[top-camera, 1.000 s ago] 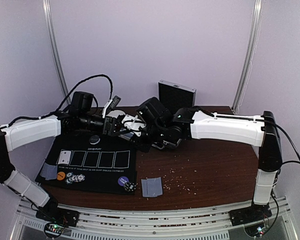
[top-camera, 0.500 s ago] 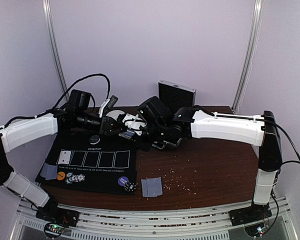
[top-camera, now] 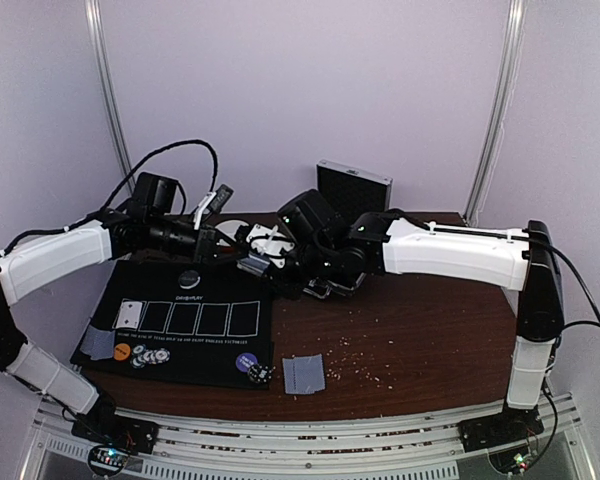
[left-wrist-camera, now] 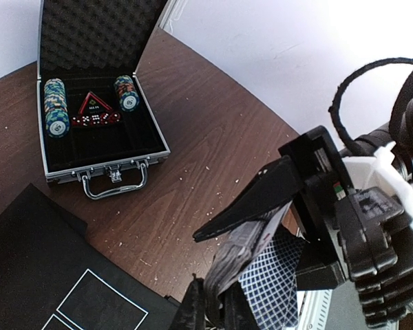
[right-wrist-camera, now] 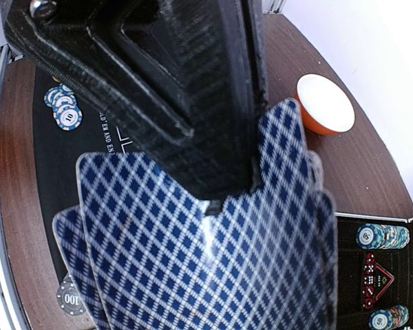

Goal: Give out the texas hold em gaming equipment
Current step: Pick up the poker card from the face-down deck piles, then flop the poker card into the community card area.

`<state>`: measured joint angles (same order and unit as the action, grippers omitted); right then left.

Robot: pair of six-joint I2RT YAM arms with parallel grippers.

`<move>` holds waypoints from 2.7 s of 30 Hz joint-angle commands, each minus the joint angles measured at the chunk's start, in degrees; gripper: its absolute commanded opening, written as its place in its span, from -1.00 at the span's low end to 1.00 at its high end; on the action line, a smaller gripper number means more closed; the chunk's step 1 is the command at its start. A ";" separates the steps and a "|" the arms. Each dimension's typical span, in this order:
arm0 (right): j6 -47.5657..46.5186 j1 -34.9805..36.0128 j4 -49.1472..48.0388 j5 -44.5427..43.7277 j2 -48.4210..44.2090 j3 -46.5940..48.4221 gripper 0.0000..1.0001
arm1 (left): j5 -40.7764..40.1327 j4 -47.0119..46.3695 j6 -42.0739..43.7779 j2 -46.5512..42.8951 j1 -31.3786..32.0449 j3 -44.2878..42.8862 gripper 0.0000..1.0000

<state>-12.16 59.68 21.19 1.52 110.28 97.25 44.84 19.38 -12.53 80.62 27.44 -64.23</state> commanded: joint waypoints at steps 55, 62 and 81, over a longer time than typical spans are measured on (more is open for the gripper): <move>1.05 -5.18 -0.39 0.63 -4.49 -4.39 -0.15 | 0.71 13.48 12.71 -3.07 -13.09 -10.05 -1.00; -1.42 -6.31 0.67 0.95 -8.16 -7.99 -0.15 | -36.72 15.90 26.54 -6.76 -13.74 -7.56 -1.00; -5.46 -8.71 -3.41 6.89 -14.38 -14.24 -0.14 | -57.26 -3.00 85.40 1.06 -17.87 13.88 -1.00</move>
<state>-16.84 51.59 20.73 6.44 99.15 85.19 -9.41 24.80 62.13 78.59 10.55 -50.81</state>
